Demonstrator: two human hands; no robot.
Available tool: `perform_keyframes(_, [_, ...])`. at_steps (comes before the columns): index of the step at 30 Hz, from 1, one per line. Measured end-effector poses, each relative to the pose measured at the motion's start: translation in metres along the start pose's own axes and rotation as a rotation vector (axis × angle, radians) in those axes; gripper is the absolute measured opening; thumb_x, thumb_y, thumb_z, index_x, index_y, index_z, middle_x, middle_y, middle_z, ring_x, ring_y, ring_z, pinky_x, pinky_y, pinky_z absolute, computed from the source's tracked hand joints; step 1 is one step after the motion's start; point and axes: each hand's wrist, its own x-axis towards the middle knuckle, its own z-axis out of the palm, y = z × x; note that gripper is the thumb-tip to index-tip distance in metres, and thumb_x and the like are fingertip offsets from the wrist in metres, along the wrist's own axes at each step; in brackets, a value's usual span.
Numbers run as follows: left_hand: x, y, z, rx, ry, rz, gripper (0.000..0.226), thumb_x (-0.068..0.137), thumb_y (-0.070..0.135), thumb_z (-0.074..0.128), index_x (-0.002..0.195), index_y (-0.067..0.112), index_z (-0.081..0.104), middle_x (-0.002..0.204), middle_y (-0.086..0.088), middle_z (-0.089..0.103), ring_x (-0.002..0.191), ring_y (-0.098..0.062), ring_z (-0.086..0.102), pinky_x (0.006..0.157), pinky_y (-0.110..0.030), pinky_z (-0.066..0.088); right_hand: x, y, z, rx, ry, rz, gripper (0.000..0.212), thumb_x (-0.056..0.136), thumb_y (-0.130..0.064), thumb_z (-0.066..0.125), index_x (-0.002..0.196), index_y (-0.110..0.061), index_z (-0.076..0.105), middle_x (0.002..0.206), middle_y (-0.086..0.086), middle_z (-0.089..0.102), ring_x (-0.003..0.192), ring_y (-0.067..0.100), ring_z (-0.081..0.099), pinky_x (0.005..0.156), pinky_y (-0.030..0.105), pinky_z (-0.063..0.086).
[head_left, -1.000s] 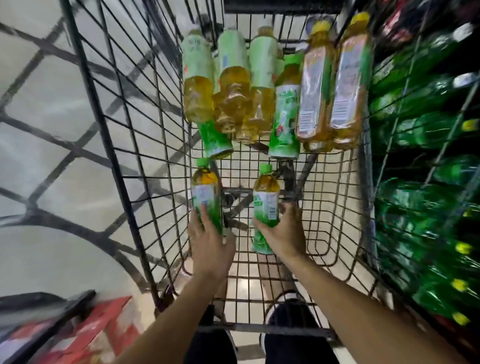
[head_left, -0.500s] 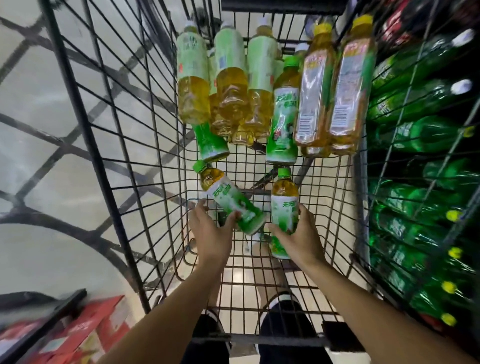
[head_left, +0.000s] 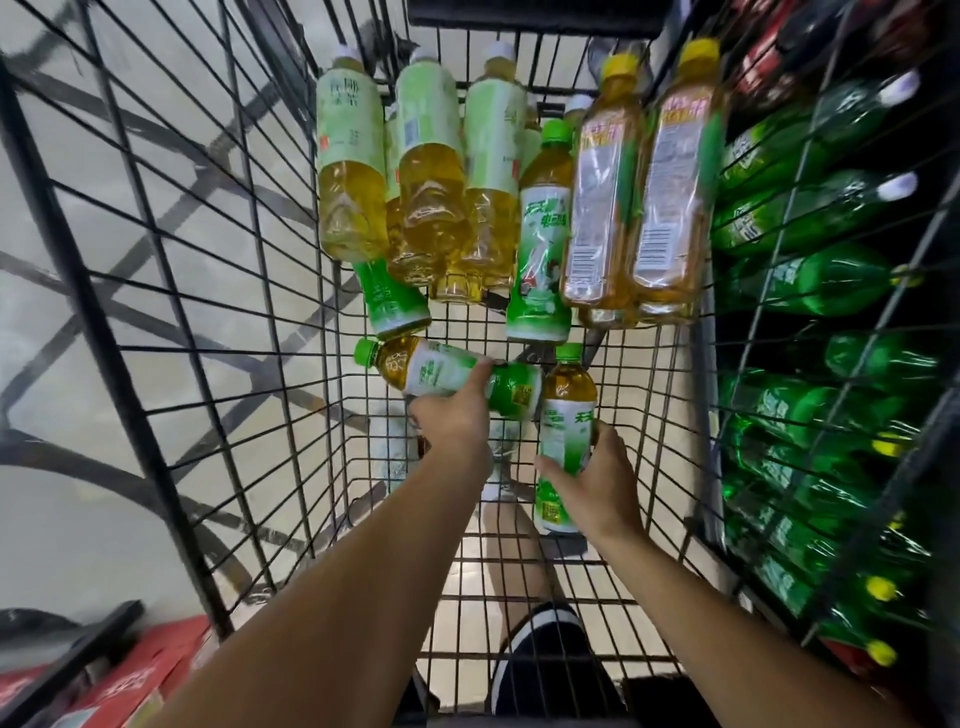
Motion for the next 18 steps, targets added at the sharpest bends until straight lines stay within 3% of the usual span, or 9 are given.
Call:
perform_keyframes(4, [0.004, 0.003, 0.003, -0.011, 0.015, -0.048, 0.061, 0.068, 0.017, 0.093, 0.111, 0.013, 0.051, 0.107, -0.013, 0.068, 0.097, -0.033, 0.071, 0.094, -0.054, 0.057, 0.004, 0.003, 0.001, 0.02, -0.002, 0.027, 0.057, 0.072, -0.036, 0.086, 0.116, -0.022, 0.052, 0.109, 0.001, 0.065, 0.094, 0.023, 0.067, 0.081, 0.044, 0.058])
perform_keyframes(7, [-0.001, 0.0, -0.015, 0.065, 0.028, -0.03, 0.072, 0.063, 0.017, 0.096, 0.119, 0.009, 0.052, 0.109, -0.017, 0.071, 0.094, -0.033, 0.073, 0.087, -0.054, 0.06, 0.005, 0.0, -0.006, 0.13, -0.065, 0.116, 0.047, 0.075, -0.025, 0.087, 0.11, -0.02, 0.055, 0.104, 0.002, 0.068, 0.093, 0.024, 0.068, 0.082, 0.038, 0.056])
perform_keyframes(11, [-0.029, 0.006, -0.055, 0.142, -0.076, 0.004, 0.046, 0.077, 0.007, 0.087, 0.114, 0.004, 0.06, 0.106, -0.016, 0.073, 0.085, -0.028, 0.073, 0.068, -0.037, 0.062, -0.009, -0.017, -0.026, 0.27, -0.116, 0.177, 0.035, 0.079, -0.023, 0.085, 0.106, -0.019, 0.062, 0.093, 0.0, 0.067, 0.083, 0.02, 0.065, 0.066, 0.023, 0.047])
perform_keyframes(13, [-0.055, 0.015, -0.076, 0.199, -0.186, -0.014, 0.038, 0.081, 0.005, 0.082, 0.114, 0.0, 0.063, 0.106, -0.016, 0.074, 0.084, -0.025, 0.073, 0.061, -0.032, 0.061, -0.026, -0.028, -0.04, 0.379, -0.145, 0.19, 0.029, 0.081, -0.019, 0.083, 0.104, -0.015, 0.066, 0.096, 0.006, 0.07, 0.082, 0.021, 0.066, 0.07, 0.026, 0.05])
perform_keyframes(15, [-0.084, 0.026, -0.099, 0.239, -0.311, -0.029, 0.048, 0.076, 0.011, 0.085, 0.117, -0.004, 0.065, 0.108, -0.019, 0.076, 0.09, -0.031, 0.074, 0.067, -0.036, 0.063, -0.054, -0.041, -0.056, 0.481, -0.192, 0.173, 0.023, 0.084, -0.013, 0.08, 0.103, -0.012, 0.067, 0.098, 0.011, 0.073, 0.077, 0.019, 0.068, 0.065, 0.021, 0.053])
perform_keyframes(18, [-0.131, 0.046, -0.128, 0.308, -0.447, -0.013, 0.069, 0.064, 0.016, 0.088, 0.124, -0.004, 0.061, 0.108, -0.022, 0.076, 0.09, -0.035, 0.075, 0.075, -0.044, 0.061, -0.11, -0.062, -0.085, 0.647, -0.264, 0.111, 0.027, 0.086, -0.004, 0.075, 0.111, -0.009, 0.066, 0.096, 0.004, 0.075, 0.075, 0.01, 0.072, 0.059, 0.014, 0.054])
